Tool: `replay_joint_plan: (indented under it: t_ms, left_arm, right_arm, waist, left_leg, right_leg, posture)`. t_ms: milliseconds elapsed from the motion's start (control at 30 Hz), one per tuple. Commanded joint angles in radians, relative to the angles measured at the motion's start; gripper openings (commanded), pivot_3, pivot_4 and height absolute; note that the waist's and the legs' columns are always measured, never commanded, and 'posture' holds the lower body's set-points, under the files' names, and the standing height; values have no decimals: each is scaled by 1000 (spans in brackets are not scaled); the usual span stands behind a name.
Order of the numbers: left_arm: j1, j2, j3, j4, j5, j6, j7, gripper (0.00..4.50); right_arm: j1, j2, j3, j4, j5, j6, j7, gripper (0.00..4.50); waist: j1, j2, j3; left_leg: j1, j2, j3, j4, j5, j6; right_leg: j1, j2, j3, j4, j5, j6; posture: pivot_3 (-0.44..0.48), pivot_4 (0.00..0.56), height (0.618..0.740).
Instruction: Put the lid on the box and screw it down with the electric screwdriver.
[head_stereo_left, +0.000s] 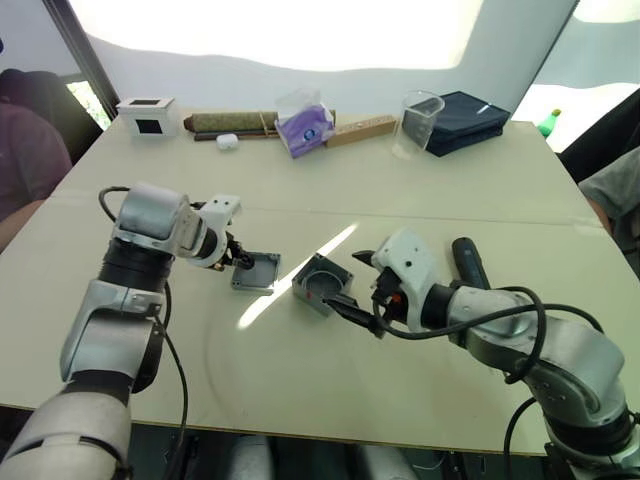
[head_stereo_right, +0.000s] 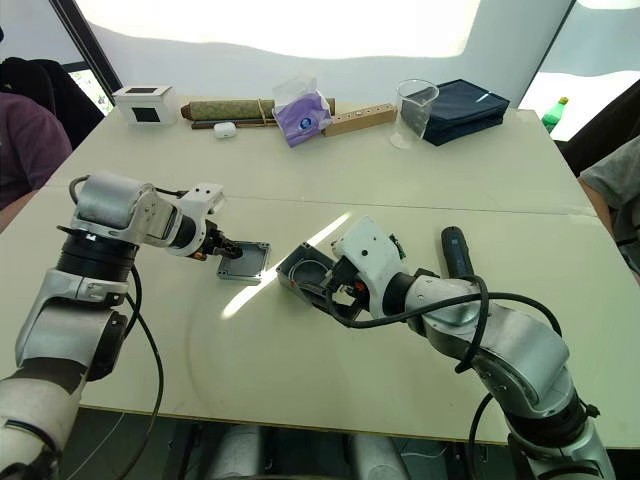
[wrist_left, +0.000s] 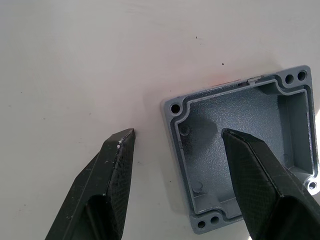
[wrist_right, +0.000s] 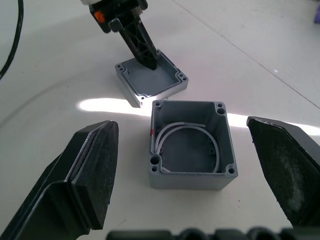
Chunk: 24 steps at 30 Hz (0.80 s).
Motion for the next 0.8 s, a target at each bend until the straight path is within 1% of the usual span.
replay_joint_plan:
  t_ms: [33,100,133,167,200,367,433,500,533,633,700,767,800]
  left_arm:
    - [47,-15,3,7,-21,8,35,1695]
    - [63,-21,8,0,-32,8,52,765]
    - [67,-24,10,-2,-36,8,59,586]
    - [71,-26,11,-7,-37,8,67,115]
    - [77,-27,13,-14,-39,8,74,41]
    - [97,-65,85,-51,-34,8,118,41]
    - [99,-83,136,-80,-24,-44,126,41]
    - [87,-92,189,-69,-20,-101,131,41]
    - [83,-90,212,-55,-14,-146,134,41]
    - [82,-81,270,-20,-2,-354,126,41]
    - [80,-103,331,-15,-28,-520,101,41]
    - [77,-127,372,-16,-50,-600,94,41]
    - [81,-135,371,-30,-44,-650,92,41]
  right_arm:
    - [-2,13,-38,-43,4,4,-12,4500]
    - [-2,10,-45,-41,4,7,-10,4500]
    - [-3,7,-47,-40,3,8,-8,4500]
    - [-5,4,-50,-38,2,8,-4,4500]
    - [-8,2,-52,-36,2,9,-1,4500]
    - [-21,-12,-62,-12,-5,-1,25,4500]
    - [-19,2,-86,2,2,-6,27,4500]
    - [-15,20,-123,19,19,-13,30,4500]
    - [-15,27,-140,28,29,-15,34,4500]
    - [-28,70,-202,72,69,-25,35,4500]
    - [-59,115,-208,137,64,-55,32,4500]
    - [-88,155,-207,197,49,-70,16,4500]
    - [-110,175,-200,236,36,-68,3,4500]
  waist:
    - [0,2,-1]
    - [0,3,-3]
    - [0,3,-3]
    - [0,3,-4]
    - [0,4,-5]
    - [1,8,-9]
    - [2,9,-10]
    - [8,9,-9]
    - [11,9,-9]
    - [15,7,-8]
    - [15,7,-8]
    - [18,7,-8]
    - [20,7,-8]
  left_leg:
    - [0,0,0,0,0,0]
    - [0,0,0,0,0,0]
    - [0,0,0,0,0,0]
    - [0,0,0,0,0,0]
    - [0,0,0,0,0,0]
    - [1,0,0,0,0,0]
    - [1,-1,0,0,0,0]
    - [1,-1,0,0,0,0]
    - [1,-1,0,0,0,0]
    - [0,-1,0,0,0,-1]
    - [0,-1,0,-1,1,-1]
    - [0,0,1,-2,1,-2]
    - [0,0,1,-2,1,-2]
  right_leg:
    - [0,0,0,0,0,0]
    - [0,0,0,0,0,0]
    - [0,0,0,0,0,0]
    - [0,0,0,0,0,0]
    - [1,0,0,0,0,0]
    - [1,0,0,0,0,0]
    - [1,0,0,0,0,0]
    - [1,0,0,0,0,0]
    - [1,0,0,0,0,0]
    - [0,0,0,0,0,0]
    - [-1,0,0,0,0,0]
    - [-2,0,1,0,0,0]
    - [-2,0,1,0,0,0]
  posture:
    - [0,150,739]
    - [0,150,739]
    - [0,150,739]
    - [0,150,739]
    - [0,150,739]
    - [0,150,739]
    - [0,150,739]
    - [0,150,739]
    - [0,150,739]
    - [0,150,739]
    - [0,150,739]
    - [0,150,739]
    - [0,150,739]
